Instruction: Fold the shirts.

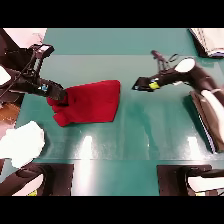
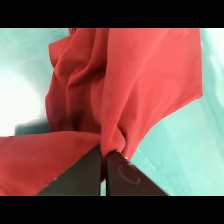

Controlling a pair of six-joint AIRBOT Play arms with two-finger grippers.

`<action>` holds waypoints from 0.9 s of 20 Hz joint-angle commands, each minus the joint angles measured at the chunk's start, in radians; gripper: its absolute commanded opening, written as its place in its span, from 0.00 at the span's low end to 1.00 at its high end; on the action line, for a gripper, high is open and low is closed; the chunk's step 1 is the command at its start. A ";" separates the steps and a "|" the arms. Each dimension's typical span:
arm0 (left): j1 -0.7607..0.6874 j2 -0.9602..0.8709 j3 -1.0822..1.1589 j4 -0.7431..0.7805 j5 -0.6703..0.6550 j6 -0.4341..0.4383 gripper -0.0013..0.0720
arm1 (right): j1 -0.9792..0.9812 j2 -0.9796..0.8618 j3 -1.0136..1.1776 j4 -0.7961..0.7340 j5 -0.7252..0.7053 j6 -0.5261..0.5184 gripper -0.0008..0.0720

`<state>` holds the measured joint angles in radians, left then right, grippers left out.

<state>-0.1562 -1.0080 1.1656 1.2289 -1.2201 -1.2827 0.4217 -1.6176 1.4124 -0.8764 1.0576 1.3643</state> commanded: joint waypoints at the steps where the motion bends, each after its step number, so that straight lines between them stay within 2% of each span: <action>1: 0.003 0.001 0.003 0.005 -0.007 -0.001 0.05 | 0.078 -0.193 0.142 0.021 -0.043 -0.011 0.71; 6: 0.003 0.001 0.003 0.005 -0.006 0.000 0.05 | 0.147 -0.349 0.306 0.021 -0.030 -0.011 0.70; 7: 0.003 0.001 0.003 0.005 -0.007 0.000 0.05 | 0.156 -0.367 0.332 0.021 -0.030 -0.011 0.65; 8: 0.003 0.001 0.003 0.005 -0.006 0.000 0.05 | 0.164 -0.381 0.359 0.019 -0.031 -0.012 0.47; 10: 0.003 0.001 0.003 0.005 -0.007 0.000 0.05 | 0.166 -0.391 0.391 0.004 -0.040 -0.022 0.04; 12: 0.003 0.003 0.006 0.009 -0.007 0.000 0.05 | 0.157 -0.369 0.415 -0.071 -0.032 -0.016 0.03; 14: 0.003 0.016 0.053 0.071 -0.009 0.000 0.05 | 0.131 -0.301 0.457 -0.229 0.029 0.032 0.03; 16: 0.003 0.031 0.172 0.116 -0.028 0.000 0.05 | 0.097 -0.187 0.505 -0.383 0.107 0.050 0.03; 18: 0.003 0.033 0.336 0.105 -0.071 0.000 0.05 | 0.060 -0.063 0.575 -0.467 0.205 0.049 0.03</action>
<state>-0.1543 -0.9844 1.3430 1.2991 -1.2507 -1.2835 0.5224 -1.8122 1.9095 -1.1515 1.1393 1.3933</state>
